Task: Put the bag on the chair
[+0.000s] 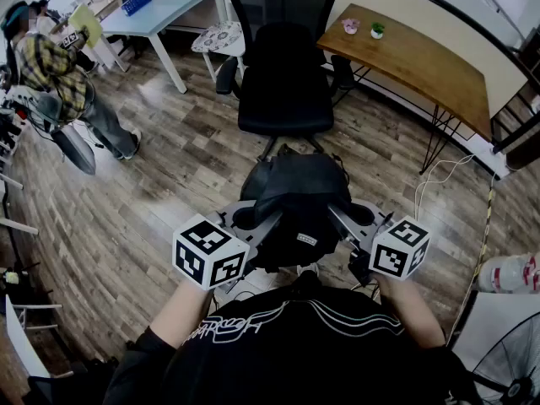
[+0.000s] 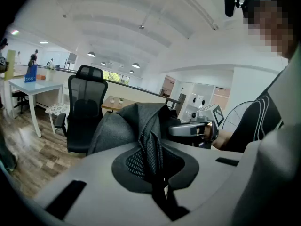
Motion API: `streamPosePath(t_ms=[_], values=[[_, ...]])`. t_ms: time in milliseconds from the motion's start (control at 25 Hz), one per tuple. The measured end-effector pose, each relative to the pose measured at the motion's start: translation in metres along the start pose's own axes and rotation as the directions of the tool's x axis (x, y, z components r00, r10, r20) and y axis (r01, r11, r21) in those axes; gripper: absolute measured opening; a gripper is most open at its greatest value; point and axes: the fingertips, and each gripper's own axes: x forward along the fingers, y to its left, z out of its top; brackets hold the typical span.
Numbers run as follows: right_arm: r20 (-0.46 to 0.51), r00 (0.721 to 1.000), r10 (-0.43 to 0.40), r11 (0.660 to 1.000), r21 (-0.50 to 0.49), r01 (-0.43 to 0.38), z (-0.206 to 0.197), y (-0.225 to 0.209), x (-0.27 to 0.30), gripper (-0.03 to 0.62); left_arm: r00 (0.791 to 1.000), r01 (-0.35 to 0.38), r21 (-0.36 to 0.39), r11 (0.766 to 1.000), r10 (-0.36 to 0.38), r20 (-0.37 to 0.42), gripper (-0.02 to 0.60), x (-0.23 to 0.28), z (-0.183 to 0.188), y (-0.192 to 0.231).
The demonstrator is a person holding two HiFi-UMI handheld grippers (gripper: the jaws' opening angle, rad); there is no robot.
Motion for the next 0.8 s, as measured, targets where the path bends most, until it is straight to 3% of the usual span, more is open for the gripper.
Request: streamPosePath(t_ms=[800], values=[[0.027,0.998,0.05,0.998,0.026,-0.05,0.042,-0.078,-0.019,0.006,0.999,-0.032,0.003,0.999,0.032,0.024,0.034,0.079,0.049,0.008]])
